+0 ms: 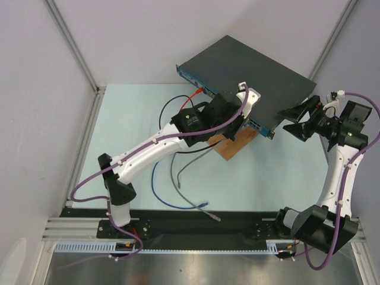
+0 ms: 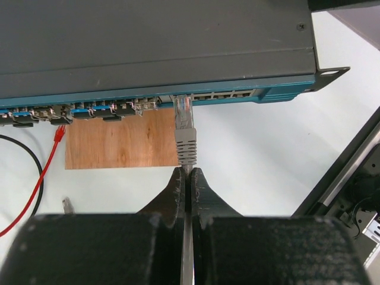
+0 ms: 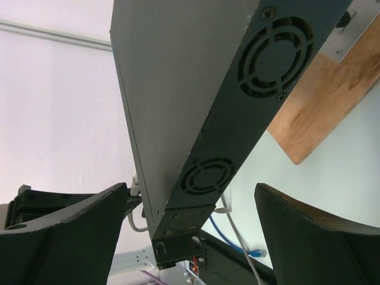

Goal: Insert the plug into the switch port

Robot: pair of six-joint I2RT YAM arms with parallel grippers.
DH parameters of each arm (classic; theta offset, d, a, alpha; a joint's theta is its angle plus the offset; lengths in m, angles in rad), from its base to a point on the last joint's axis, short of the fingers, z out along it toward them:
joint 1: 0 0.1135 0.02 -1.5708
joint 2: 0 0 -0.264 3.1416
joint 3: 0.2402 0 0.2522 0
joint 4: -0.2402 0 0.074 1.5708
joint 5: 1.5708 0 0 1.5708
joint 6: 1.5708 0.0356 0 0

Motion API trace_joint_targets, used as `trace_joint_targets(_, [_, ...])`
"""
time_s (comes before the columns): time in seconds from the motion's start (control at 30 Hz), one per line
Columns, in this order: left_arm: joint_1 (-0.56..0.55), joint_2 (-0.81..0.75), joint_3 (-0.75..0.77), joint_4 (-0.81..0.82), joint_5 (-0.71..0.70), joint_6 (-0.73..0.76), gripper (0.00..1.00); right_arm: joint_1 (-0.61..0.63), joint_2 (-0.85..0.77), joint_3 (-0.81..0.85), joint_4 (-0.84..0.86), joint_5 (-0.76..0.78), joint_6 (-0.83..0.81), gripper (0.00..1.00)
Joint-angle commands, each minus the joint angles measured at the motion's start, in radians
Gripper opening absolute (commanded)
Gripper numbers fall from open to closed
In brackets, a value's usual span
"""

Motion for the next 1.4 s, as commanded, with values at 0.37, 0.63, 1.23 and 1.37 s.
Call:
trace_joint_targets(0.37, [0.014,0.051,0.117,-0.019,-0.037,0.030,0.00,0.097,-0.062,-0.098,0.224,-0.012,0.171,0.80])
trace_joint_targets(0.63, [0.019,0.080,0.171,-0.027,-0.057,0.050,0.00,0.124,-0.065,-0.110,0.240,0.003,0.174,0.48])
trace_joint_targets(1.23, [0.031,0.138,0.225,0.097,-0.078,0.095,0.00,0.176,-0.070,-0.156,0.297,0.017,0.206,0.00])
trace_joint_targets(1.37, [0.040,0.147,0.225,0.171,-0.066,0.105,0.01,0.184,-0.080,-0.171,0.300,0.011,0.211,0.00])
